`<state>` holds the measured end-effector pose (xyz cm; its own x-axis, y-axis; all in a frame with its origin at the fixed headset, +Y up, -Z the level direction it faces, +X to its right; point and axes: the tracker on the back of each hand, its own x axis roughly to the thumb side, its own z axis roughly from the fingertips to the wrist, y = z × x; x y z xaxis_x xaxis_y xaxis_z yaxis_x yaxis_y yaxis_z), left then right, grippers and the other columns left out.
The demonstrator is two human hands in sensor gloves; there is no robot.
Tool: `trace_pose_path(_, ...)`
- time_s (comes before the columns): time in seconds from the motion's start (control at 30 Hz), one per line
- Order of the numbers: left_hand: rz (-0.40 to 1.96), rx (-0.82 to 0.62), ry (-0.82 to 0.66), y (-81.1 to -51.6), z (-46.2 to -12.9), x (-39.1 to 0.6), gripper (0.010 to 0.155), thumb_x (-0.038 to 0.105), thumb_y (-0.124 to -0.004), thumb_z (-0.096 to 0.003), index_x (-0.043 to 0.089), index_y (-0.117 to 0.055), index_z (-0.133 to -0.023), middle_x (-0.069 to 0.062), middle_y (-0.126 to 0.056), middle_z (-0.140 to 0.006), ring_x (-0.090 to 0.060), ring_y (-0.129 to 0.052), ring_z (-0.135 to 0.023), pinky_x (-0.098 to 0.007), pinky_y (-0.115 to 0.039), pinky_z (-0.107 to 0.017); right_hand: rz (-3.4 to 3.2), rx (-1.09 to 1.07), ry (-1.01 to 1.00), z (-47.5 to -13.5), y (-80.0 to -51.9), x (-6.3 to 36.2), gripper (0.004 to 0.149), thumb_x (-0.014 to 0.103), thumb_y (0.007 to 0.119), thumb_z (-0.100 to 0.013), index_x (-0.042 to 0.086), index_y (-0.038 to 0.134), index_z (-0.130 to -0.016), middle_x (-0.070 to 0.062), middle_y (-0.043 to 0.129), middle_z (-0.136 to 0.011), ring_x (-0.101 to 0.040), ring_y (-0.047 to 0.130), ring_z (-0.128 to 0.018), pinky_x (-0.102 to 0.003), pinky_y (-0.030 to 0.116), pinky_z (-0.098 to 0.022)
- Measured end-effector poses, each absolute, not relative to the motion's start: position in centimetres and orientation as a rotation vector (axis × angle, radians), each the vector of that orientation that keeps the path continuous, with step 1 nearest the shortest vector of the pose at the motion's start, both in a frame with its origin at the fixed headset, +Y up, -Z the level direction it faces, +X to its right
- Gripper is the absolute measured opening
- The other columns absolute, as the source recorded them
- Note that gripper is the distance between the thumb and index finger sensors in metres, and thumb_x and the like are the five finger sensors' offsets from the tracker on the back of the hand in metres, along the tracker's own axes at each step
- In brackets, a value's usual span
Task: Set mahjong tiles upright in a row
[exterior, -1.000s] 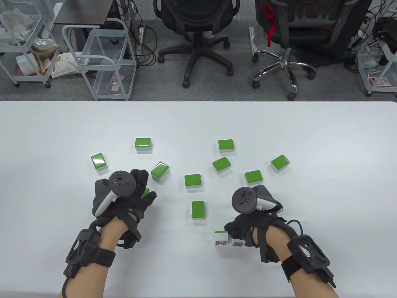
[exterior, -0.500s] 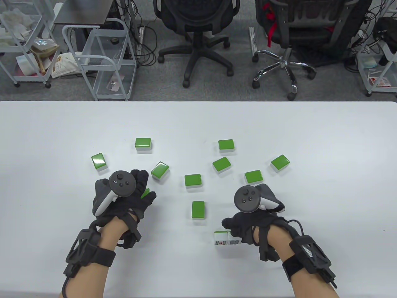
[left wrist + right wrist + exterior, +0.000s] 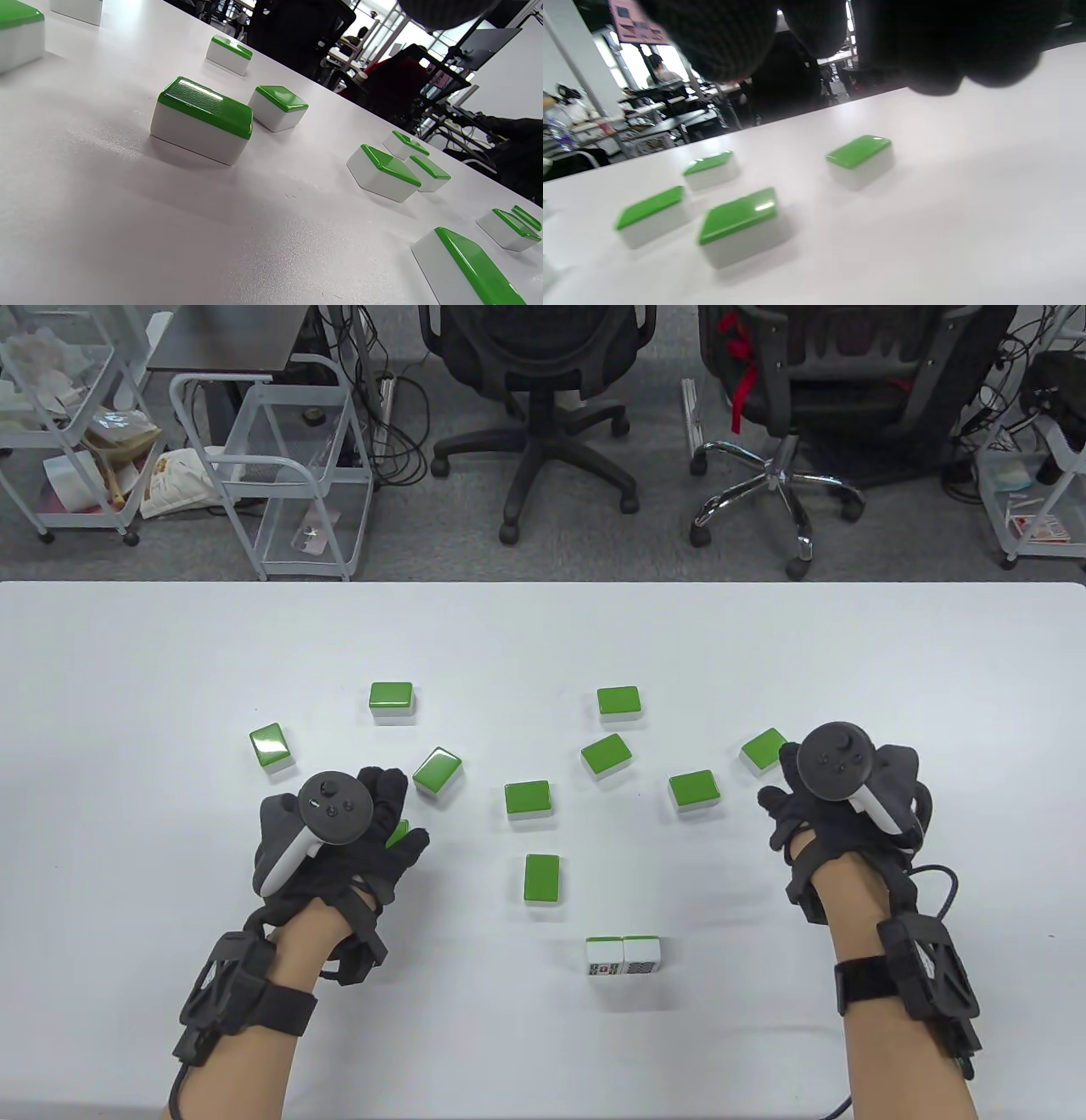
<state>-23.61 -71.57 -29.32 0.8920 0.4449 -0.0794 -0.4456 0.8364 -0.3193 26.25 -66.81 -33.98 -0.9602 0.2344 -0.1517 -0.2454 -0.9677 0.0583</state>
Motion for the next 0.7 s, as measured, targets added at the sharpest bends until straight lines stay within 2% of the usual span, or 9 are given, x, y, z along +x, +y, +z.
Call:
trace_pose_path(0.07, 0.476, -0.341, 0.005, -71.6, -29.3, -23.7, 0.08, 0.064, -0.063, -0.0312, 0.04, -0.027, -0.098, 0.007, -0.024, -0.113, -0.033, -0.023, -0.109, -0.059, -0.032, -0.077, 2.893, -0.26, 0.12, -35.5, -67.7, 26.3, 0.067, 0.036, 0.084, -0.033, 0.008, 0.067, -0.091, -0.029, 0.068, -0.093, -0.053, 0.085, -0.071, -0.057, 0.08, -0.04)
trace_pose_path(0.2, 0.476, -0.338, 0.007, -71.6, -29.3, -23.8, 0.08, 0.065, -0.063, -0.0312, 0.04, -0.027, -0.098, 0.007, -0.024, -0.113, -0.033, -0.023, -0.109, -0.059, -0.033, -0.077, 2.981, -0.31, 0.144, -38.4, -69.4, 25.5, 0.07, 0.039, 0.085, -0.032, 0.008, 0.065, -0.091, -0.028, 0.066, -0.095, -0.053, 0.083, -0.073, -0.057, 0.079, -0.042)
trace_pose_path(0.43, 0.488, -0.336, -0.019, -71.3, -29.2, -23.4, 0.081, 0.065, -0.063, -0.031, 0.04, -0.027, -0.098, 0.007, -0.024, -0.113, -0.033, -0.022, -0.109, -0.059, -0.032, -0.077, 3.009, -0.394, 0.3, -42.2, -73.3, 24.8, 0.079, 0.045, 0.086, -0.03, 0.008, 0.057, -0.093, -0.028, 0.061, -0.097, -0.054, 0.079, -0.075, -0.058, 0.076, -0.045)
trace_pose_path(0.6, 0.485, -0.33, -0.021, -71.2, -29.5, -23.4, 0.081, 0.065, -0.063, -0.0311, 0.04, -0.027, -0.098, 0.007, -0.024, -0.113, -0.033, -0.022, -0.109, -0.059, -0.032, -0.077, 3.172, -0.334, 0.396, -43.9, -74.9, 23.7, 0.082, 0.046, 0.088, -0.029, 0.007, 0.055, -0.093, -0.026, 0.065, -0.095, -0.047, 0.087, -0.07, -0.055, 0.08, -0.043)
trace_pose_path(0.7, 0.479, -0.346, -0.017, -71.6, -29.7, -23.5, 0.081, 0.065, -0.064, -0.031, 0.04, -0.027, -0.098, 0.007, -0.024, -0.113, -0.033, -0.022, -0.109, -0.059, -0.032, -0.077, 3.242, -0.3, 0.277, -44.0, -75.3, 23.6, 0.077, 0.042, 0.089, -0.029, 0.006, 0.06, -0.091, -0.025, 0.074, -0.088, -0.044, 0.095, -0.059, -0.052, 0.084, -0.038)
